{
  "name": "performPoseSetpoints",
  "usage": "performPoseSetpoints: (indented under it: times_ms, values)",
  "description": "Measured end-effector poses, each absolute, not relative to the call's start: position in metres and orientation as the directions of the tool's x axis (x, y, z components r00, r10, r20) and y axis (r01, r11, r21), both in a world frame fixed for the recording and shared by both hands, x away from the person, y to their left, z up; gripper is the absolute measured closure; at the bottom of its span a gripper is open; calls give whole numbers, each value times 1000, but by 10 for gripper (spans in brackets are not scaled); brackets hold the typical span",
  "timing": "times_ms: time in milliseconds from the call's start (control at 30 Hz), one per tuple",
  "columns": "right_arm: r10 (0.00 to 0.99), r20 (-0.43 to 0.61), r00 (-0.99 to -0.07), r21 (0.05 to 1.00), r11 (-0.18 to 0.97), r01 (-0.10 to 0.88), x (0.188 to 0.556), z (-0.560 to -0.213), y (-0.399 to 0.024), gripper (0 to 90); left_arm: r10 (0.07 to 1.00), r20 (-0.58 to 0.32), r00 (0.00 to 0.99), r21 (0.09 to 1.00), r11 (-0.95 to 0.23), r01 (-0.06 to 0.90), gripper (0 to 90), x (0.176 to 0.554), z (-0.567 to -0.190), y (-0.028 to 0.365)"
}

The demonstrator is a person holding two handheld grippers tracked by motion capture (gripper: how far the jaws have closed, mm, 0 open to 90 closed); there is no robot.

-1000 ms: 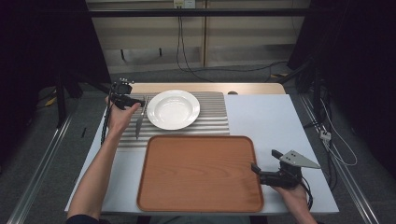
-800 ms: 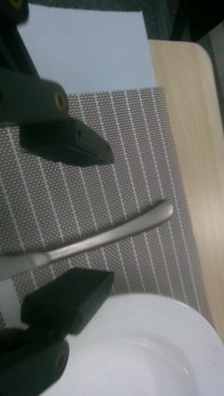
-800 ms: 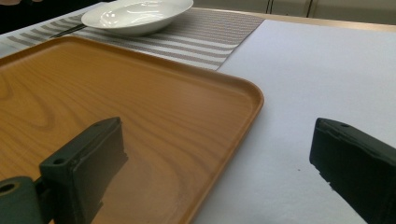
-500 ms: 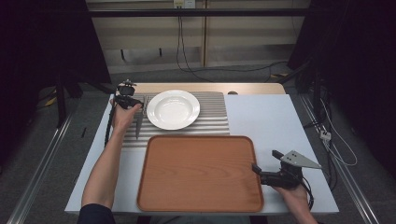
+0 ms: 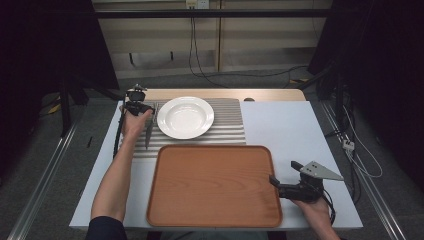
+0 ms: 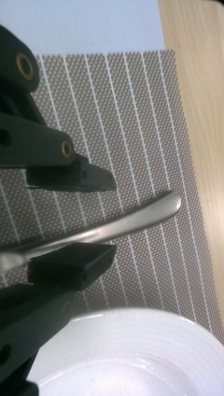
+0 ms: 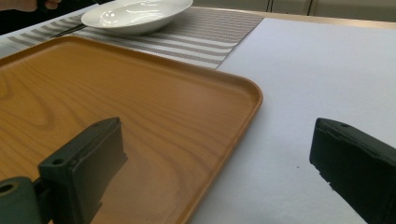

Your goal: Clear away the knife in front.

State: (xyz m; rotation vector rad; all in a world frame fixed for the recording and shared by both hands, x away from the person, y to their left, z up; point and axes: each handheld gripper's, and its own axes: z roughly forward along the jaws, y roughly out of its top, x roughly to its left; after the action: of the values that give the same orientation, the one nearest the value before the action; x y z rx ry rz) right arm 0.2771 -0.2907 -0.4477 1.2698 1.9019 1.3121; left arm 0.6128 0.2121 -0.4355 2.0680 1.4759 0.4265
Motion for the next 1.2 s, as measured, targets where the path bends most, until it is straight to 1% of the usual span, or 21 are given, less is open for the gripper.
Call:
performPoseSetpoints:
  times_ms: [100, 133, 200, 233, 333, 533, 600, 667, 700, 933, 1033, 1133, 1167, 1200]
  values:
    - [892, 101, -440, 906, 100, 411, 277, -448, -291, 30, 936, -71, 344, 598, -236, 766, 660, 613, -438, 208]
    - [893, 100, -438, 906, 101, 412, 277, -448, -291, 30, 934, -74, 349, 596, -239, 767, 695, 613, -439, 207]
    - [893, 101, -438, 906, 100, 412, 277, -448, -291, 30, 929, -72, 364, 574, -260, 776, 706, 613, -441, 204]
    - [893, 100, -438, 906, 101, 412, 277, -448, -291, 29, 929, -80, 362, 572, -255, 780, 732, 613, -442, 204]
    - [892, 100, -440, 906, 102, 411, 277, -448, -291, 29, 931, -93, 354, 572, -241, 784, 759, 613, -443, 203]
    - [892, 101, -441, 905, 101, 412, 277, -448, -291, 29, 930, -108, 352, 535, -244, 809, 774, 614, -440, 205]
    - [892, 101, -441, 906, 101, 411, 277, -448, -291, 29, 928, -100, 358, 536, -253, 806, 781, 613, -440, 205]
    - [892, 100, -441, 906, 102, 412, 276, -448, -291, 29, 925, -85, 371, 532, -273, 802, 791, 612, -439, 205]
    - [892, 101, -440, 905, 101, 412, 277, -448, -291, 29, 913, -88, 398, 521, -299, 800, 795, 611, -438, 206]
    - [892, 100, -441, 904, 103, 415, 277, -448, -290, 29, 901, -96, 423, 469, -334, 817, 795, 608, -434, 213]
    - [891, 100, -442, 904, 105, 415, 277, -448, -289, 29, 901, -105, 421, 468, -329, 820, 789, 606, -435, 216]
    - [892, 100, -442, 903, 104, 416, 277, -448, -289, 29, 902, -89, 423, 466, -337, 818, 785, 605, -435, 214]
    - [892, 99, -441, 904, 105, 415, 277, -448, -289, 29, 901, -82, 426, 464, -344, 816, 759, 604, -435, 213]
    - [892, 100, -441, 903, 105, 416, 277, -448, -289, 29, 902, -80, 424, 462, -343, 818, 752, 604, -434, 212]
